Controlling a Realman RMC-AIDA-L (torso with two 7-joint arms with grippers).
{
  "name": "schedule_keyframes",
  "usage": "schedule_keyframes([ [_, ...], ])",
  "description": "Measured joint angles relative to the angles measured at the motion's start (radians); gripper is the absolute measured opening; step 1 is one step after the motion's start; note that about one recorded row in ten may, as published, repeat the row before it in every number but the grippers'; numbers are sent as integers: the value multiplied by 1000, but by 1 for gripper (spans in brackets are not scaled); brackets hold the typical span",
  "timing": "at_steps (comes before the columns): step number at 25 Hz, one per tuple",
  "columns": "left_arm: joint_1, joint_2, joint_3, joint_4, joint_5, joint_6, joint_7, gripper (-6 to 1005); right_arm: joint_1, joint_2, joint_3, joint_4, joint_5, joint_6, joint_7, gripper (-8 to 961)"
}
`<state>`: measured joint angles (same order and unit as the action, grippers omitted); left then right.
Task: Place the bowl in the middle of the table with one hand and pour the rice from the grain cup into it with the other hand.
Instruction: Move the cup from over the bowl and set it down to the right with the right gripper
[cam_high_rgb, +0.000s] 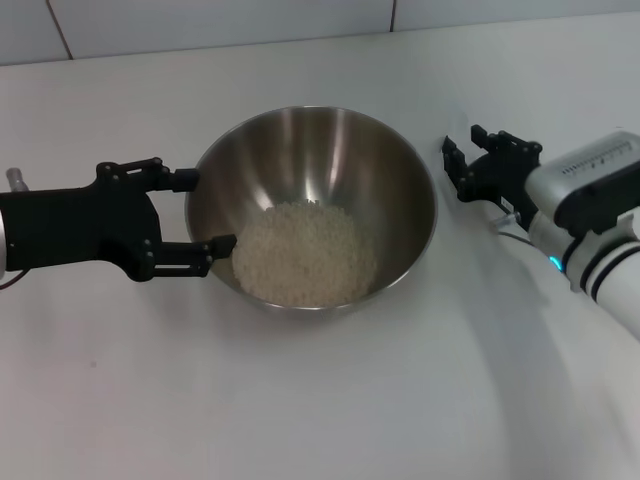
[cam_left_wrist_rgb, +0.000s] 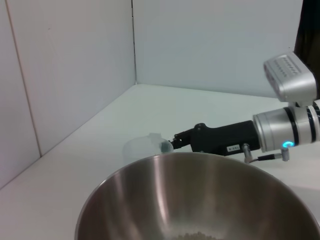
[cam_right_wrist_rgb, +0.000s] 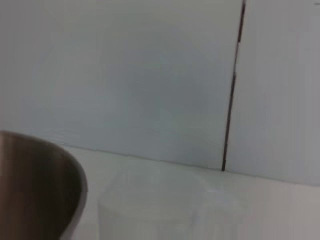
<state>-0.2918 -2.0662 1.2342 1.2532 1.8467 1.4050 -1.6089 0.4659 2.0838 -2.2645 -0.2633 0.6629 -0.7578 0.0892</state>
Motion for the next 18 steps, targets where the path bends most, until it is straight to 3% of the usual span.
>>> schedule_keyframes([
  [1, 0, 0, 0, 0, 0, 0, 0, 864, -18, 0, 3, -14, 0, -5, 0, 134],
  [7, -2, 0, 0, 0, 0, 2, 0, 864, -129, -3, 52, -58, 0, -69, 10, 380],
  [9, -2, 0, 0, 0, 0, 4, -1, 864, -170, -4, 73, -58, 0, -149, 40, 594],
  [12, -1, 0, 0, 0, 0, 5, -1, 864, -218, -8, 108, -22, -28, -339, 153, 674],
  [15, 0, 0, 0, -1, 0, 5, -2, 864, -220, -42, 168, 59, -139, -546, 364, 754],
  [18, 1, 0, 0, -1, 0, 4, -2, 864, -171, -115, 211, 126, -306, -718, 566, 798],
])
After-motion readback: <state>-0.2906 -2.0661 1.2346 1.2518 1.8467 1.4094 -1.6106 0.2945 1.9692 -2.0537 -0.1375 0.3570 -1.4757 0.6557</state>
